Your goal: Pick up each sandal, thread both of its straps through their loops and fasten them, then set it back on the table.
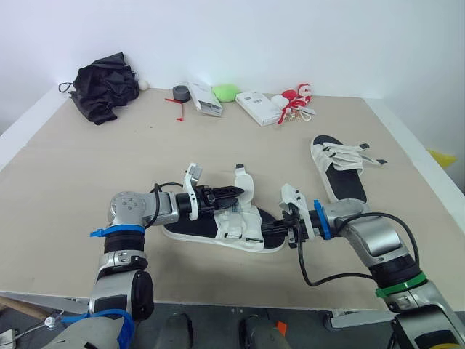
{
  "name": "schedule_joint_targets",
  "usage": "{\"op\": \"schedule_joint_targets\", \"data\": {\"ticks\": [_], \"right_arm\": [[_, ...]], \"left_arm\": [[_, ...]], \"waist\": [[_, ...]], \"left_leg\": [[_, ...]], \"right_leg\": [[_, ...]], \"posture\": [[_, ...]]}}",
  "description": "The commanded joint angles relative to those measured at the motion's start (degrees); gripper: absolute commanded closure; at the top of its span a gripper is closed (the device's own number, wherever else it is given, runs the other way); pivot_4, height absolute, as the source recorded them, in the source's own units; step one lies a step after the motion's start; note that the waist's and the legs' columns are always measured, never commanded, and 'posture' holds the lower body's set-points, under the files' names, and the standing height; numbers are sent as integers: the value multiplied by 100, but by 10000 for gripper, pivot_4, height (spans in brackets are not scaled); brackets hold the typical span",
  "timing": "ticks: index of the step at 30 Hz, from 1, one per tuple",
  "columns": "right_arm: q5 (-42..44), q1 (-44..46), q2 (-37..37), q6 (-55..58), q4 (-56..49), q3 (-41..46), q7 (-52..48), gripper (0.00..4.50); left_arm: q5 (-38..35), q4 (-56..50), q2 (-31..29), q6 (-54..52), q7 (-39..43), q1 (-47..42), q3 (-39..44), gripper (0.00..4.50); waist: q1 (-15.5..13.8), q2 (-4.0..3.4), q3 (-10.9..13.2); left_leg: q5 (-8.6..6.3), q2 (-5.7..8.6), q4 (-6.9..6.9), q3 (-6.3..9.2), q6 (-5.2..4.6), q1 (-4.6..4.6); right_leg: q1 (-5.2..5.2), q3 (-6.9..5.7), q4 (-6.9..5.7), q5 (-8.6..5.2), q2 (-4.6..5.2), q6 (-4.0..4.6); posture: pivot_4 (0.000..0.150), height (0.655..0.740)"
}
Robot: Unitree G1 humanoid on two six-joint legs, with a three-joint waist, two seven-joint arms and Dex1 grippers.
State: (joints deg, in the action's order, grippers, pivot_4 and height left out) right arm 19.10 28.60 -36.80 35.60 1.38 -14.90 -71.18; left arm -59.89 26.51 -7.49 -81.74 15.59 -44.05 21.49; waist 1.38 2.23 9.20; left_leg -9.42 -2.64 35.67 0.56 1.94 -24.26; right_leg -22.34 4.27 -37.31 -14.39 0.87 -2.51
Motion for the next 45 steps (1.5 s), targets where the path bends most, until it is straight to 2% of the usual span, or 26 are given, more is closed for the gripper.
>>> {"op": "schedule_joint_targets", "data": {"ticks": [1, 8, 16, 26, 41, 42, 43, 45], "right_arm": [[-236, -147, -122, 158, 246, -224, 60, 45000], [-253, -123, -117, 143, 273, -248, 29, 45000], [-273, -74, -68, 135, 302, -275, 15, 45000], [-247, -142, -53, 154, 234, -257, 79, 45000], [-234, -234, -63, 195, 170, -189, 137, 45000], [-234, -238, -66, 194, 172, -184, 137, 45000], [-233, -245, -65, 200, 162, -183, 141, 45000], [-233, -252, -59, 208, 153, -185, 143, 45000]], "left_arm": [[248, 155, -25, 237, -241, -197, 140, 21854], [443, 522, -316, 608, 17, -707, 271, 21854], [1113, 1481, -623, 1188, 710, -1420, -107, 21854], [1880, 1492, -1005, 959, 2108, -1173, -1292, 21854], [1834, 1514, -420, 514, 2227, -1210, -922, 21854], [1842, 1486, -426, 493, 2227, -1197, -916, 27080], [1853, 1456, -467, 468, 2246, -1186, -915, 28978], [1902, 1446, -588, 457, 2310, -1184, -939, 36406]], "waist": [[0, 0, 0], [3, 2, 1], [11, 4, 4], [52, 5, 5], [52, 7, 6], [52, 7, 6], [52, 7, 7], [52, 7, 7]], "left_leg": [[0, 0, 0, 0, 0, 0], [-1, 1, -7, 0, 3, -3], [-4, 1, -17, -2, 11, -4], [-6, 0, -24, -1, 13, -6], [-7, 0, -26, 1, 14, -7], [-7, 0, -26, 2, 14, -7], [-8, 0, -26, 2, 15, -8], [-8, 0, -26, 2, 16, -8]], "right_leg": [[0, 0, 0, 0, 0, 0], [-5, 0, 5, 3, -1, -6], [-9, -1, 13, 7, 0, -18], [-13, -2, 13, 8, 0, -26], [-12, -4, 13, 3, 1, -31], [-12, -4, 13, 2, 1, -32], [-12, -4, 13, 2, 1, -32], [-11, -4, 13, 1, 1, -33]], "posture": [[1500, 7380], [1500, 7380], [1500, 7380], [1500, 7380], [1500, 7380], [1500, 7380], [1500, 7380], [1500, 7380]]}}
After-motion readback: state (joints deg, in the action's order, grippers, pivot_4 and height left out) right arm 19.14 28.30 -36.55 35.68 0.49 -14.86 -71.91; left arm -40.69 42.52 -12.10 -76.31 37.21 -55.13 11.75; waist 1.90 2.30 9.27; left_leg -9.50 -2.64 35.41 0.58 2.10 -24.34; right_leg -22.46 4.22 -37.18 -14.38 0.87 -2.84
